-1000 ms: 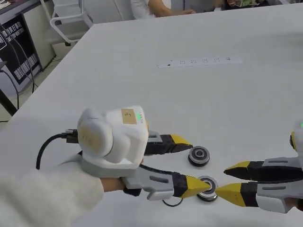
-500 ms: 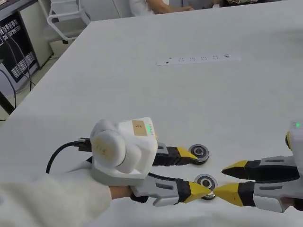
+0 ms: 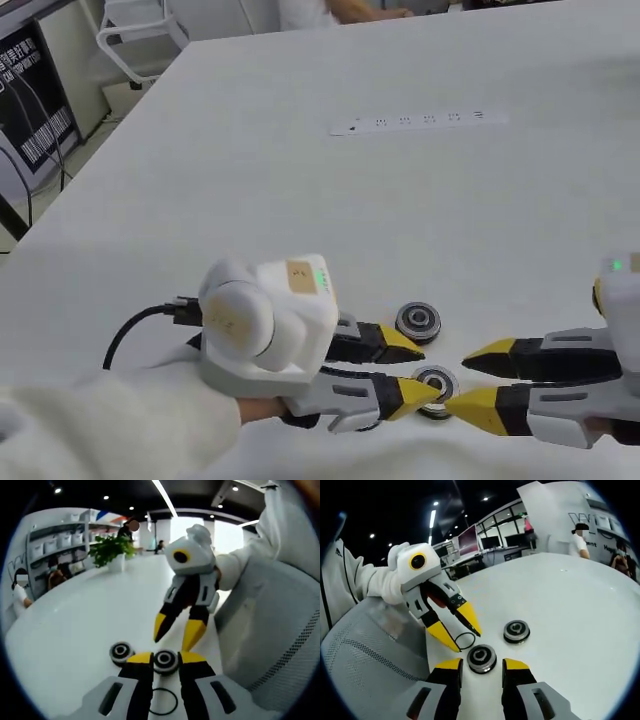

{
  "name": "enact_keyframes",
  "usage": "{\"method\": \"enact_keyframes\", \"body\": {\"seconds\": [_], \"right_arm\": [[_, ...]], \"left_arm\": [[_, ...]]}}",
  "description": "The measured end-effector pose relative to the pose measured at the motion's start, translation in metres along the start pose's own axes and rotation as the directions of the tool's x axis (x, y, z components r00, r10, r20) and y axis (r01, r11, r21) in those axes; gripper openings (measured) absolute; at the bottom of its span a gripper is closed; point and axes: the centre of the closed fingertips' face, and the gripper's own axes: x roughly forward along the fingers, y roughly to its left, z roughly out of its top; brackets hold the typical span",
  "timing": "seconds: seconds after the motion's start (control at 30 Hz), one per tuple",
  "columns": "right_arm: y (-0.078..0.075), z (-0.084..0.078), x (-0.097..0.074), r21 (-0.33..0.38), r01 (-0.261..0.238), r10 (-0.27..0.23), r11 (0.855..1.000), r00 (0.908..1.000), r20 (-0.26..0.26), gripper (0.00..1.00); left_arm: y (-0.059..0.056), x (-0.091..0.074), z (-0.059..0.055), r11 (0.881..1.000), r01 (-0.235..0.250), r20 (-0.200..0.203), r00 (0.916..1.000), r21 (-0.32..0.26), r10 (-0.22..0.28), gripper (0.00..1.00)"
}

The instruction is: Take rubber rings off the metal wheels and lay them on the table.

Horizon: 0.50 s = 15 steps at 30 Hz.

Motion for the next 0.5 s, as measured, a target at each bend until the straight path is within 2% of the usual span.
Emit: {"method": "enact_keyframes", "body": {"seconds": [0.07,0.3,0.5], "right_arm": [[0.001,0.0,0.001,-0.005,-0.002,0.002,1.0,1.0,-0.003,0.28],[0.0,-0.007,0.004,-0.026,-0.004,0.003,1.0,0.9995,-0.03,0.27],[0.001,-0.011,0.007,-0.051,-0.007,0.004,0.999,0.9985,-0.055,0.26]], "left_arm": [[-0.001,0.001,-0.003,1.0,0.001,-0.012,0.9999,0.009,-0.001,0.2],[0.0,0.004,-0.003,1.0,-0.004,-0.013,0.9999,0.007,0.004,0.17],[-0.004,0.008,-0.007,1.0,0.014,-0.027,0.9995,0.014,-0.014,0.16]]}}
